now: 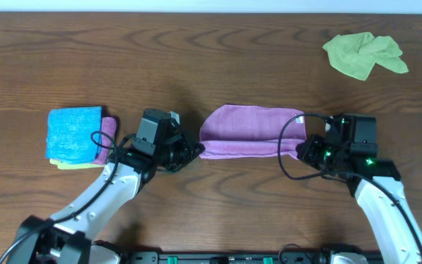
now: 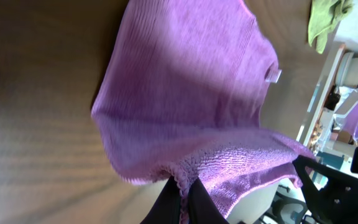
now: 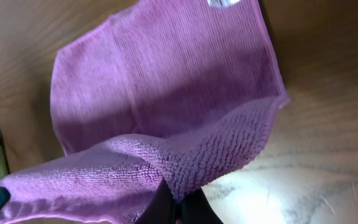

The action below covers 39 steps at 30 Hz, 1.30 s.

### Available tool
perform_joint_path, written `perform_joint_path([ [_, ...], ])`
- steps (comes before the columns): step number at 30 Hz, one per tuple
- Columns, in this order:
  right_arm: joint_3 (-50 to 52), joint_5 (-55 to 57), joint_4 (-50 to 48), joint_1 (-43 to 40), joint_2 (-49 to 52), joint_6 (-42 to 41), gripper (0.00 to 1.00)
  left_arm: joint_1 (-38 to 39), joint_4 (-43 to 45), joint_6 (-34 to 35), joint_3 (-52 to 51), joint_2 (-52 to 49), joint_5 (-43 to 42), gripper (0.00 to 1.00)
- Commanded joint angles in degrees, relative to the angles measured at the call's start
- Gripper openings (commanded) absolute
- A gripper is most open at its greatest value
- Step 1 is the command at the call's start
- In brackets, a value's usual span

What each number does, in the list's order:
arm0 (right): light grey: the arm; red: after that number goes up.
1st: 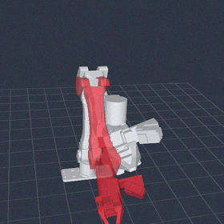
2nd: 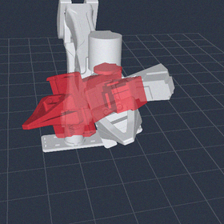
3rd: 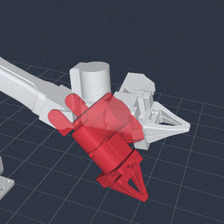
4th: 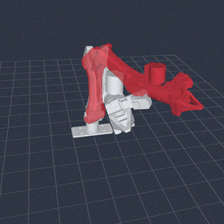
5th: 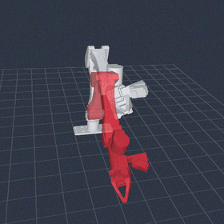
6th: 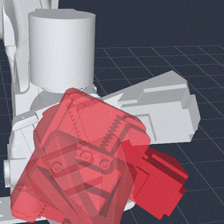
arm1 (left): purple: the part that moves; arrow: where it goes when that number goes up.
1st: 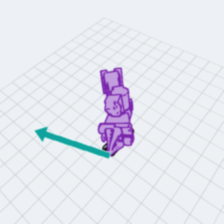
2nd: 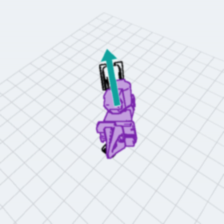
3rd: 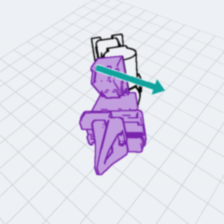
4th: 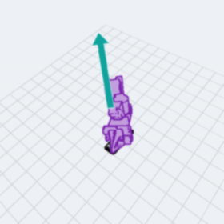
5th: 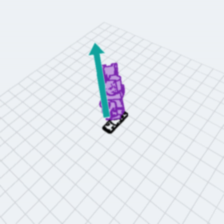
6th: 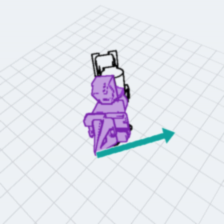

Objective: Fold the cloth
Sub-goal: 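Lift the near edge with both grippers and fold it away over the far half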

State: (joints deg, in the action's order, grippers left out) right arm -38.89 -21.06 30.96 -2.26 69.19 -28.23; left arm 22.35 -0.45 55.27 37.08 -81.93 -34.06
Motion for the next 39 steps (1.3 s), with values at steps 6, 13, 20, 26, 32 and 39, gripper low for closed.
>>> perform_joint_path([
  [6, -1.51, 2.91, -2.54, 0.11, 1.75, 0.04, 0.01, -0.13, 4.15, -0.46, 3.96, -6.64, 1.64, 0.06],
  [13, -1.51, 3.34, -7.67, 0.81, 4.79, 0.04, 0.01, -0.15, 4.15, -4.37, 10.03, -12.66, 1.73, 0.06],
  [20, -1.53, 3.96, -13.57, 2.14, 9.66, 0.02, 0.01, -0.22, 3.63, -6.71, 14.38, -16.9, 2.6, 0.06],
  [26, -1.57, 6.8, -16.87, 2.12, 10.64, 0.04, 0.01, -0.26, 3.65, -8.07, 14.8, -17.29, 6.03, 0.06],
  [32, -1.57, 8.15, -19.98, 2.12, 11.15, 0.04, 0.01, -0.24, 3.93, -8.39, 14.82, -17.31, 8.76, 0.06],
  [39, -1.66, 8.17, -23.93, 2.23, 15.17, 0.02, 0.01, -0.2, 6.08, -8.5, 14.84, -17.44, 11.28, 0.06],
])
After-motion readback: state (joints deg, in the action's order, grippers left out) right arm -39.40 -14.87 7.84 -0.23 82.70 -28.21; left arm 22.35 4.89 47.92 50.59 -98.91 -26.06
